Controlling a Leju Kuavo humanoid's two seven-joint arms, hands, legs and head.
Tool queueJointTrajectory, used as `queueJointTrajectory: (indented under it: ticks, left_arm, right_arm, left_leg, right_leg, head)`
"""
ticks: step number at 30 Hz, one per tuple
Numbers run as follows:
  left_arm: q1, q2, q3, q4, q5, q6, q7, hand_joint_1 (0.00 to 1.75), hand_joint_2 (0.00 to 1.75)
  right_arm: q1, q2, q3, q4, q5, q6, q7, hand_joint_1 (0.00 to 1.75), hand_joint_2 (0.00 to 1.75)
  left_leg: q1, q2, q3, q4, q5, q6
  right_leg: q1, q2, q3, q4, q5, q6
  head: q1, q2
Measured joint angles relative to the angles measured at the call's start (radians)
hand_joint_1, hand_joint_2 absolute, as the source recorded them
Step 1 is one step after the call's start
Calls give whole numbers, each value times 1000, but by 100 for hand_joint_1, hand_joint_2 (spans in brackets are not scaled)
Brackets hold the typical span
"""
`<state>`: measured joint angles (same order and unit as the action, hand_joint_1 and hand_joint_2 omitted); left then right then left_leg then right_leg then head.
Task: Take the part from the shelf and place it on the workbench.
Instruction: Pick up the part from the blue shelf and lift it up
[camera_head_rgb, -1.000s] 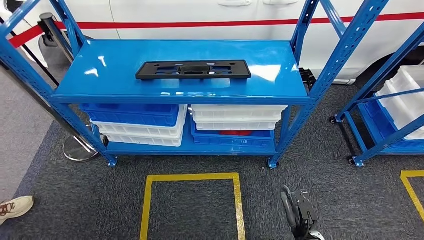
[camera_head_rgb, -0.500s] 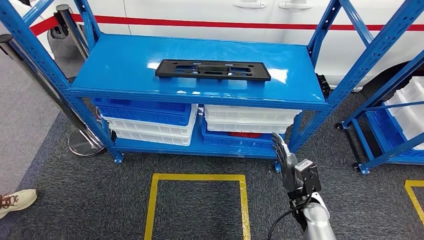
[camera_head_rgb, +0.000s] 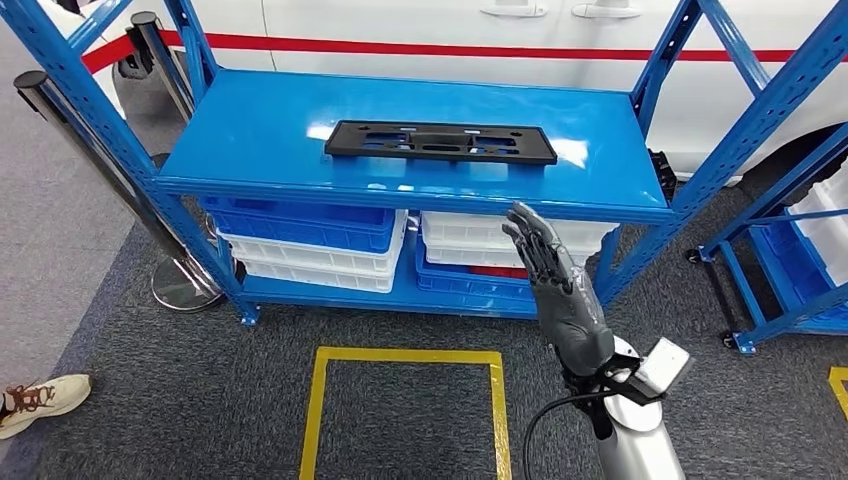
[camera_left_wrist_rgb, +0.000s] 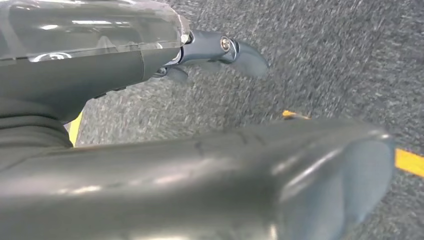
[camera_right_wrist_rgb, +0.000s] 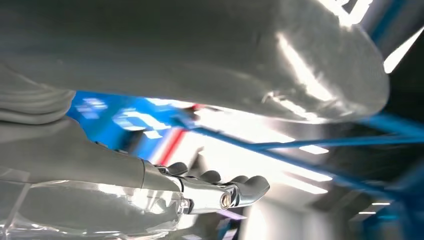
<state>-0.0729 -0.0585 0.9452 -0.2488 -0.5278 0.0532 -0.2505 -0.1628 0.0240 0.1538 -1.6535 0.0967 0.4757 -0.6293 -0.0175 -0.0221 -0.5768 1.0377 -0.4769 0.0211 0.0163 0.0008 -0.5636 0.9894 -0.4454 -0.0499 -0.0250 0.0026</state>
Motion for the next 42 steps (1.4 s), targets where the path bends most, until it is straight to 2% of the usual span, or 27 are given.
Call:
queueJointTrajectory:
  ticks: [1,3,4,5,6,8,9,11,14,16,17,19,20,21,22,24,26,27,29,31,34,35,36,37,39,40,42]
  left_arm:
    - [-1,1,7,1,-2,0,-1,0,0]
    - [-4,1,21,4,-7,0,-2,0,0]
    - [-4,1,28,5,-10,0,-3,0,0]
    - [-4,2,35,6,-13,0,-3,0,0]
    - [-4,2,43,7,-16,0,-3,0,0]
    - [-5,3,57,9,-27,0,-6,0,0]
    - [-6,2,63,11,-32,0,-7,0,0]
    - [-8,1,72,14,-39,0,-9,0,0]
    - [-9,0,80,15,-43,1,-8,0,0]
    - [-10,0,83,15,-46,2,-8,0,0]
    - [-10,0,84,15,-48,3,-8,0,0]
    - [-10,0,85,15,-49,4,-5,0,0]
    - [-10,0,85,15,-50,4,-4,0,0]
    - [-10,0,85,15,-50,4,-3,0,0]
    - [-10,0,85,15,-51,4,-2,0,0]
    - [-12,-2,85,16,-52,4,-2,0,0]
    - [-15,-5,86,18,-52,3,-2,0,0]
    - [-15,-6,86,19,-53,2,-2,0,0]
    - [-16,-5,86,19,-54,1,-2,0,0]
    - [-17,-4,86,20,-55,0,-3,0,0]
    - [-17,-2,86,20,-57,0,-3,0,0]
    - [-16,-2,87,20,-57,0,-3,0,0]
    - [-15,-1,87,20,-57,0,-3,0,0]
    - [-15,0,87,20,-58,0,-3,0,0]
    - [-16,1,88,20,-58,-2,-3,0,0]
    - [-17,2,88,21,-58,-3,-3,0,0]
    - [-18,1,88,21,-58,-5,-3,0,0]
  right_arm:
    - [-3,-1,21,-26,-13,7,-7,0,0]
    - [-5,-4,66,-76,-38,18,-21,0,0]
    - [-4,-7,88,-99,-49,22,-27,0,0]
    - [-3,-11,108,-120,-60,25,-34,0,0]
    - [-2,-14,127,-140,-72,28,-41,0,0]
    - [-2,-23,158,-176,-101,38,-55,0,0]
    - [-3,-27,170,-189,-113,44,-60,0,0]
    - [-5,-33,186,-207,-130,52,-66,0,0]
    - [-6,-42,198,-222,-138,57,-67,0,0]
    - [-6,-46,204,-227,-140,57,-68,0,0]
    - [-6,-48,206,-229,-140,57,-69,0,0]
    - [-6,-51,210,-230,-141,56,-69,0,0]
    - [-6,-53,211,-230,-141,54,-69,0,0]
    - [-6,-54,212,-230,-141,52,-69,0,0]
    - [-7,-55,213,-230,-140,50,-69,0,0]
    - [-7,-55,217,-232,-140,44,-69,0,0]
    - [-9,-55,222,-235,-137,40,-70,0,0]
    - [-9,-56,224,-237,-135,39,-70,0,0]
    - [-9,-56,229,-240,-130,38,-70,0,0]
    - [-10,-55,235,-243,-127,36,-71,0,0]
    - [-10,-55,240,-243,-123,34,-70,0,0]
    - [-9,-55,242,-243,-123,33,-70,0,0]
    - [-9,-55,243,-242,-123,32,-70,0,0]
    - [-9,-55,245,-241,-123,30,-70,0,0]
    - [-11,-55,248,-238,-123,26,-70,0,0]
    - [-12,-55,249,-237,-123,25,-70,0,0]
    - [-13,-55,252,-236,-123,24,-69,0,0]
  left_leg:
    - [0,2,-11,31,-21,-7]
    - [13,6,-66,148,-79,-24]
    - [20,8,-94,204,-98,-33]
    - [28,10,-111,233,-100,-42]
    - [34,13,-110,228,-84,-51]
    - [48,18,-60,119,-19,-69]
    - [50,18,-32,62,2,-73]
    - [48,14,-7,7,11,-61]
    - [44,11,-12,9,11,-28]
    - [44,11,-12,5,15,-15]
    - [42,11,-13,4,16,-10]
    - [37,11,-15,4,16,-5]
    - [34,11,-15,4,15,-4]
    - [30,10,-15,4,15,-2]
    - [26,9,-13,4,15,-1]
    - [18,6,-9,3,13,1]
    - [16,5,-9,1,14,-1]
    - [17,5,-10,-1,14,-4]
    - [17,5,-7,-8,16,-11]
    - [14,7,-13,15,-4,-21]
    - [22,12,-89,177,-84,-36]
    - [26,13,-114,225,-97,-41]
    - [29,14,-124,242,-91,-46]
    - [33,15,-117,221,-67,-51]
    - [38,18,-61,104,-5,-57]
    - [39,17,-34,50,11,-54]
    - [37,16,-11,4,10,-39]
  right_leg:
    - [-8,-3,10,-15,6,5]
    - [-16,-6,17,-23,8,12]
    - [-19,-8,17,-21,7,15]
    - [-23,-8,16,-18,3,20]
    - [-27,-9,16,-13,-1,26]
    - [-39,-9,16,6,-14,42]
    - [-40,-8,13,18,-22,53]
    - [-40,-6,7,34,-32,69]
    - [-42,-5,3,38,-34,81]
    - [-44,-5,-18,87,-68,86]
    - [-43,-5,-44,142,-100,87]
    - [-39,-5,-111,275,-157,86]
    - [-37,-4,-134,316,-164,83]
    - [-33,-4,-140,320,-152,76]
    - [-28,-4,-125,284,-122,66]
    - [-13,-1,-64,151,-53,35]
    - [-1,0,-24,59,-23,11]
    - [2,-1,-20,47,-24,7]
    - [-1,-1,-13,28,-16,10]
    - [-12,-6,6,-4,-4,16]
    - [-17,-12,19,-19,-1,18]
    - [-17,-12,19,-17,-4,19]
    - [-19,-12,19,-13,-8,22]
    - [-21,-12,20,-9,-12,25]
    - [-25,-11,22,7,-27,38]
    - [-25,-11,21,17,-35,45]
    - [-22,-10,18,31,-45,58]
  head:
    - [-2,0]
    - [-7,0]
    - [-7,0]
    - [-7,0]
    - [-7,0]
    - [-7,0]
    - [-9,0]
    - [-10,0]
    - [-9,0]
    - [-7,0]
    - [-6,0]
    - [-4,0]
    - [-3,0]
    - [-3,0]
    - [-3,0]
    - [-4,0]
    - [-5,0]
    - [-5,0]
    - [-4,0]
    - [-5,0]
    - [-8,0]
    - [-8,0]
    - [-8,0]
    - [-8,0]
    - [-8,0]
    - [-8,0]
    - [-8,0]
